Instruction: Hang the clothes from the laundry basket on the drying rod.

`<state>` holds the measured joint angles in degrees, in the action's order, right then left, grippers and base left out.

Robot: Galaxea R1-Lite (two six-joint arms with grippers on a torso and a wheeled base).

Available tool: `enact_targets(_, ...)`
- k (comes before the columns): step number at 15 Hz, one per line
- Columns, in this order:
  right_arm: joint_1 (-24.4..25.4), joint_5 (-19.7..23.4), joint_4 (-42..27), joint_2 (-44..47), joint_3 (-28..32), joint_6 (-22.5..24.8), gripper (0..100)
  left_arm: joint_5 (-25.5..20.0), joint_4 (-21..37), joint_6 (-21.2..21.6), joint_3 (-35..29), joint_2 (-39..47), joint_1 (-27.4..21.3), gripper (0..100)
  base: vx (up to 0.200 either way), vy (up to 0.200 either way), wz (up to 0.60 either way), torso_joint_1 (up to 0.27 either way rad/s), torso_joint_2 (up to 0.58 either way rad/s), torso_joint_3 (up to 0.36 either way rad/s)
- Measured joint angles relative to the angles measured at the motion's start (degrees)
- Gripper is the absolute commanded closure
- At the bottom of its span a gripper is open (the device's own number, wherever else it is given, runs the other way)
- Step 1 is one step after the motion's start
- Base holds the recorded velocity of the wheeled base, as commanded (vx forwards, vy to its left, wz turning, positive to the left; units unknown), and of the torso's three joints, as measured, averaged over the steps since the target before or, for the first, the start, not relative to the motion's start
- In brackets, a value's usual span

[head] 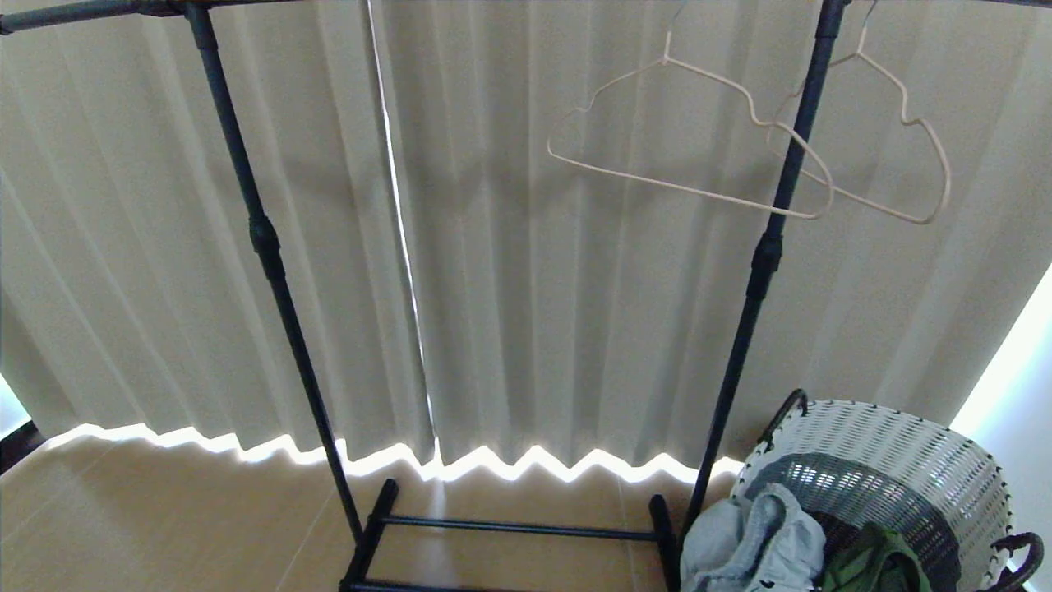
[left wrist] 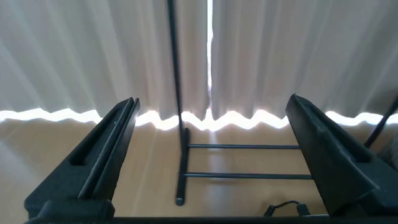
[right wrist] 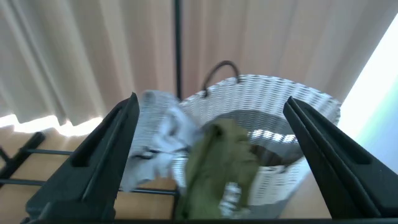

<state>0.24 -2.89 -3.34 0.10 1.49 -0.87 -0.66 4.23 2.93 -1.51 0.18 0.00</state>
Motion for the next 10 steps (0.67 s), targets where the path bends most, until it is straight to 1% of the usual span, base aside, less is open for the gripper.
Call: enact_targets(10,0.0,0.4,-0.1,0.0,0.1,0.1,0,-0.2,0.0,-0.1,-0.1,0.0,0.0,0,0.0,0.0,0.0,0.0,0.0,0.0)
